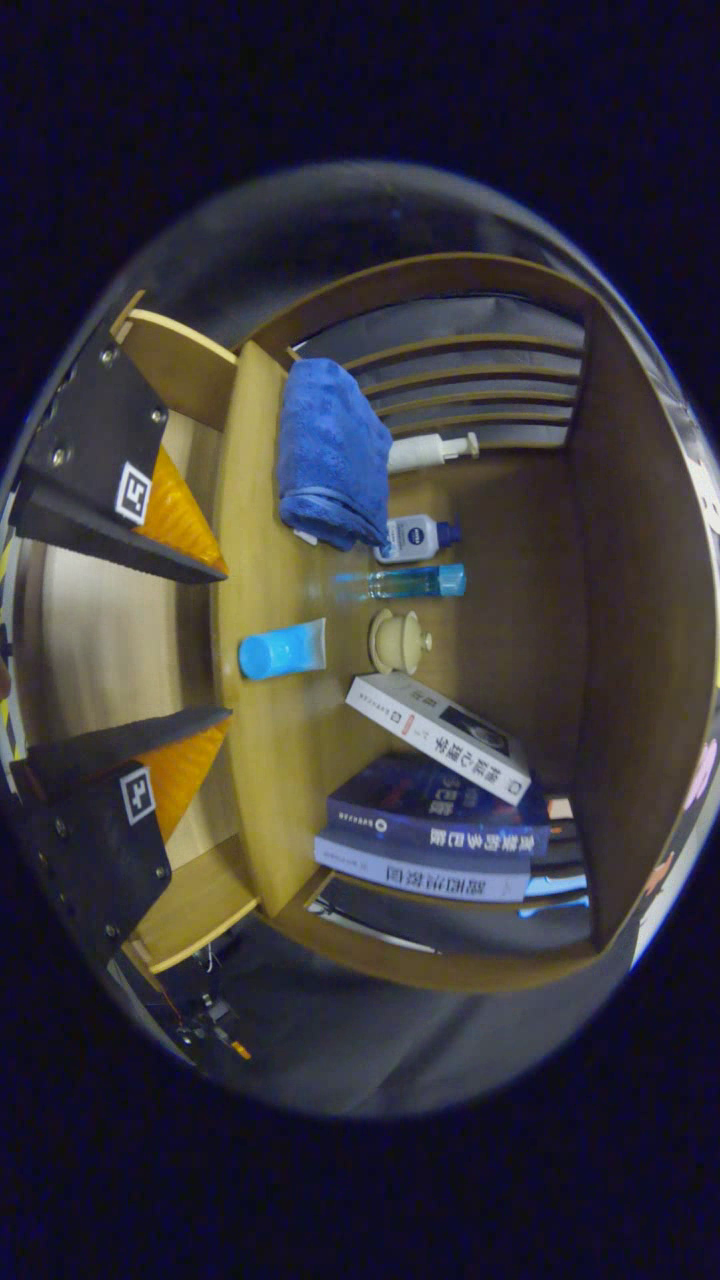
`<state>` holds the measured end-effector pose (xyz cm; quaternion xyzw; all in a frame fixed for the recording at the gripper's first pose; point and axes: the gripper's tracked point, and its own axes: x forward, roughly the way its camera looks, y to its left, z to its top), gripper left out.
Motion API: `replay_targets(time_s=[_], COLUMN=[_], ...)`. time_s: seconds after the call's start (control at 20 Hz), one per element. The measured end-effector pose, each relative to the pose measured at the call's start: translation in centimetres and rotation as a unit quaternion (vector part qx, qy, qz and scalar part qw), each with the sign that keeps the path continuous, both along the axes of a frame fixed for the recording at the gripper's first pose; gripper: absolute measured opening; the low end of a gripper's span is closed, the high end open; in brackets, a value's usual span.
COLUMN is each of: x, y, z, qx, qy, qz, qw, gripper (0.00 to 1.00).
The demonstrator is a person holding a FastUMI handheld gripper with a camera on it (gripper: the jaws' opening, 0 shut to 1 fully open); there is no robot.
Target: Pull open the drawer, take out the items inside it, and place them on the countertop above the cabinet.
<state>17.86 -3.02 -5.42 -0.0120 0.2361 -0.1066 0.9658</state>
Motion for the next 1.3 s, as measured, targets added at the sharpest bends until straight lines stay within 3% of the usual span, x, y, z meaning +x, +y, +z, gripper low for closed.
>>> replay_targets(time_s=[0.45,0.65,1.3], x=[-9.3,-12.5,-13.5], y=[0.2,-1.8,-0.8], z=[0.7,-2.2,-5.9], qx=[0.019,0.006,0.039], qy=[-0.127,-0.118,-0.141], qz=[-0.02,-0.039,-0.023], qw=[0.991,0.992,0.989], gripper=[0.73,0.73,0.73])
